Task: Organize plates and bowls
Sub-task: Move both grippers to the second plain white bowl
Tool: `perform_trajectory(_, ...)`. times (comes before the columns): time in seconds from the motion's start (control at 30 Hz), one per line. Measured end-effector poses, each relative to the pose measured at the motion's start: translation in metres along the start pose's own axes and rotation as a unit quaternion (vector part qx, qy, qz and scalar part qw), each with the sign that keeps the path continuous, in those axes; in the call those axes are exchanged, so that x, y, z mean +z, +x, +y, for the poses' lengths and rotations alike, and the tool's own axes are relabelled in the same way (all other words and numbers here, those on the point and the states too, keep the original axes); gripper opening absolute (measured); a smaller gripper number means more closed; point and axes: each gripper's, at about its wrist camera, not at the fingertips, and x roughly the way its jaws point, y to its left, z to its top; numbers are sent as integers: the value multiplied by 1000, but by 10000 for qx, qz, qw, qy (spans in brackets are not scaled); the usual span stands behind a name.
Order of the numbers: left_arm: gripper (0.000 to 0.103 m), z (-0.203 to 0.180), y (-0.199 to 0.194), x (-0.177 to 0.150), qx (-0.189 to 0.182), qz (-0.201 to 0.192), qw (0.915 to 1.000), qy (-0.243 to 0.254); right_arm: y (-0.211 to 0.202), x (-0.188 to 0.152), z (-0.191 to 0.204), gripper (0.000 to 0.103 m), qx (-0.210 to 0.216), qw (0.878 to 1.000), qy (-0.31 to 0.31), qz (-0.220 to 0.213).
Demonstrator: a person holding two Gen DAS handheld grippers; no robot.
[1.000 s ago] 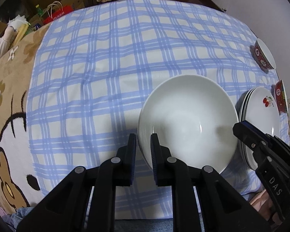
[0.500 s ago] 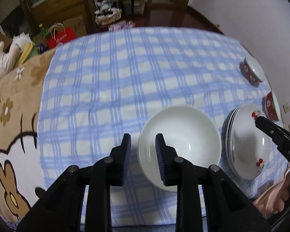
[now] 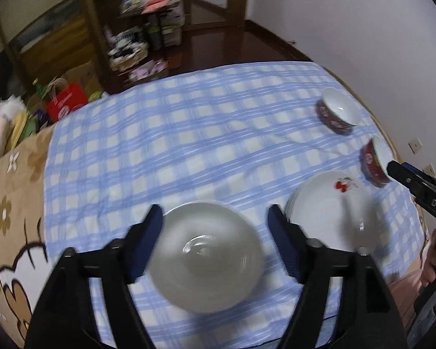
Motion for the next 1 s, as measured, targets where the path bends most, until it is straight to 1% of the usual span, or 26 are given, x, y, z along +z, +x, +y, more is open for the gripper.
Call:
perform_trajectory(0.03, 81, -12, 0, 4, -114, -41, 9998, 140, 0, 1, -4, 69, -50, 10000, 36, 2)
perform_trajectory(0.1, 85, -29, 1, 11, -175, -93, 9991, 365, -2, 3, -16, 72, -170, 9998, 105, -9)
perform_trajectory(0.17, 87, -47, 1, 17, -142, -188, 9981, 568, -4, 5, -30, 84, -235, 9995, 216, -60)
perform_trajectory(0.23, 87, -64, 1, 25, -122, -341, 9968, 715, -8, 6, -40, 90, -291, 9990, 309, -134)
perform_trajectory(0.33, 87, -86, 3, 37, -286, -473, 9950, 829, -11, 7, -56, 91, -402, 9982, 388, -219)
perform_trajectory(0.43, 87, -105, 4, 48, -491, -663, 9931, 838, -12, 9, -68, 91, -534, 9970, 495, -279)
perform_trajectory(0.57, 87, -127, 11, 60, -665, -644, 9917, 897, -11, 9, -88, 91, -550, 9949, 777, -329)
perform_trajectory(0.87, 87, -171, 32, 78, -712, -659, 9871, 1272, -6, 7, -124, 91, -781, 9890, 1115, -575)
perform_trajectory(1.0, 87, -190, 46, 84, -860, -584, 9857, 1325, 1, 4, -138, 91, -770, 9869, 1279, -616)
